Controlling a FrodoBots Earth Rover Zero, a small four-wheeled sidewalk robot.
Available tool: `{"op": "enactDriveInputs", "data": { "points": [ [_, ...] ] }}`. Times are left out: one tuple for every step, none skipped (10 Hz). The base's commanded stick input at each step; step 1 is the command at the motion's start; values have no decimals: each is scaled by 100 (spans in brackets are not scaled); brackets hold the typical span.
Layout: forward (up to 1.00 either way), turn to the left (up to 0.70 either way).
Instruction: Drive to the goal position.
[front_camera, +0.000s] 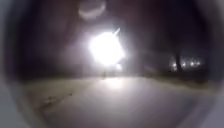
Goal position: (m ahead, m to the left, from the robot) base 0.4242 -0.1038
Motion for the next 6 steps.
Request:
{"op": "enactDriveInputs", "data": {
  "points": [
    [100,0],
    [100,0],
    [100,0],
    [100,0],
    [100,0],
    [100,0]
  ]
}}
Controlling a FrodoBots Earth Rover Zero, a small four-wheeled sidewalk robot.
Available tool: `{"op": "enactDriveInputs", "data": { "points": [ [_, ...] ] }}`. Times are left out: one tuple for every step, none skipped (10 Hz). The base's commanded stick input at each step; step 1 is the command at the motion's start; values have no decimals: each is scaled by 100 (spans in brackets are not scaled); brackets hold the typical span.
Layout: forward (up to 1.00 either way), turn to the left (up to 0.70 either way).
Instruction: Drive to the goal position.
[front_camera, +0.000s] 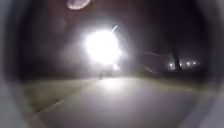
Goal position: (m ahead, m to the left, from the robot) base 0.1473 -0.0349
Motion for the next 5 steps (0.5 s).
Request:
{"op": "enactDriveInputs", "data": {
  "points": [
    [100,0],
    [100,0],
    [100,0],
    [100,0],
    [100,0]
  ]
}}
